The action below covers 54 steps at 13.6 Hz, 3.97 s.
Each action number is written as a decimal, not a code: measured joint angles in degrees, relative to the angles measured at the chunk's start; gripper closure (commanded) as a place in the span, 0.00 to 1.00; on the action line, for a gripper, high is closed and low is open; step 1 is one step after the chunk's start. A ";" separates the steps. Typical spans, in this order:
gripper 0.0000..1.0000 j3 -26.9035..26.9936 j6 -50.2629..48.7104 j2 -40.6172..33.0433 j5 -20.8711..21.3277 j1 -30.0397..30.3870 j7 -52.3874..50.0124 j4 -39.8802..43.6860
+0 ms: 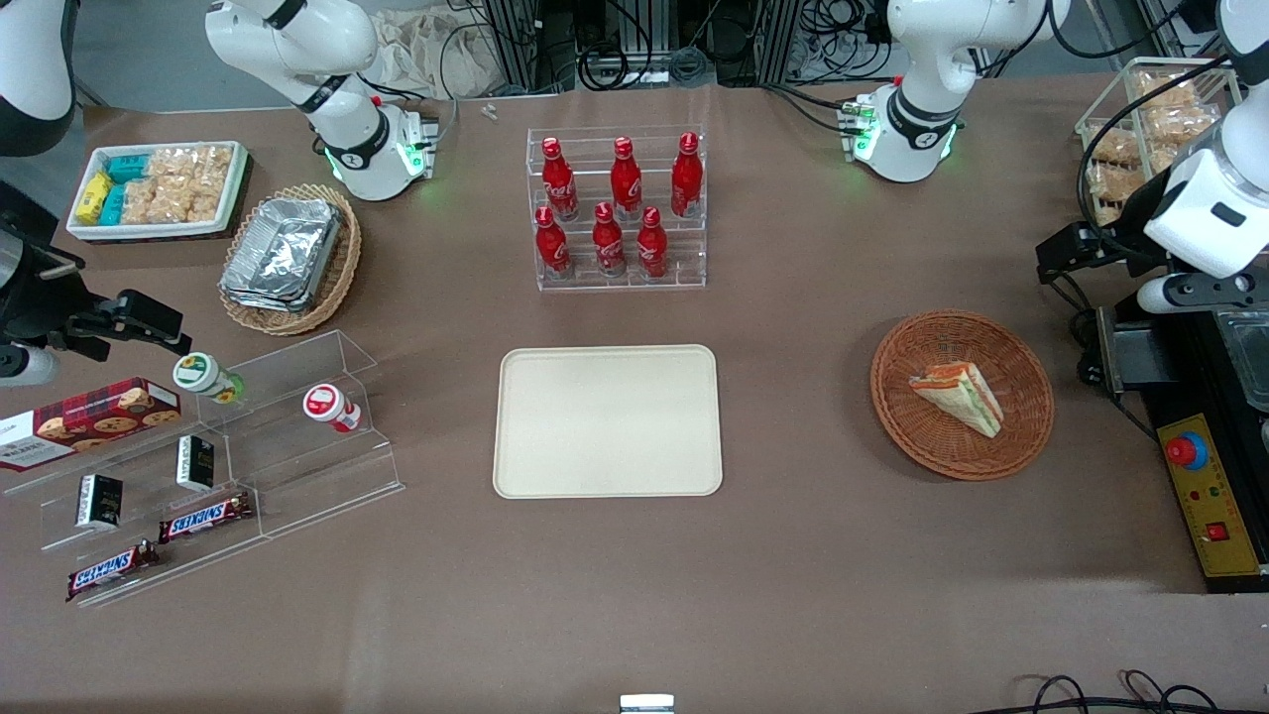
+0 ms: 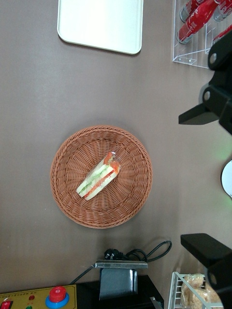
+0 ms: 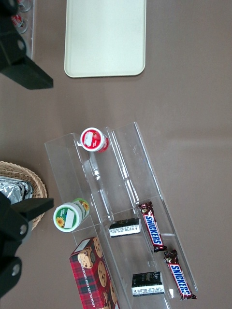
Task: Place sandwich from basket to tray
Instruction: 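Move the left gripper down over the wrapped sandwich in the wicker basket, then close the left gripper on the sandwich and lift it, then carry the sandwich with the left gripper over the cream tray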
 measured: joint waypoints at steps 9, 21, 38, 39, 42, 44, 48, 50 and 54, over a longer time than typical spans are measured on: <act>0.00 1.37 -0.48 6.09 4.82 2.14 -4.88 -2.14; 0.00 1.49 29.47 21.92 -6.09 4.64 -34.00 -16.48; 1.00 1.49 19.75 10.61 -7.66 4.00 -33.48 -19.13; 1.00 1.42 15.83 7.48 -7.65 3.92 -31.42 -17.75; 1.00 -1.22 8.42 2.39 -7.78 3.26 -23.47 -14.65; 1.00 -6.99 8.03 2.99 -7.90 2.77 -19.42 -13.05; 1.00 -20.59 13.57 10.40 -7.02 0.26 -20.07 -10.21; 1.00 -22.61 18.93 16.65 -4.22 -4.44 -23.64 -7.73; 1.00 -22.65 26.30 32.55 4.57 -14.64 -32.78 1.08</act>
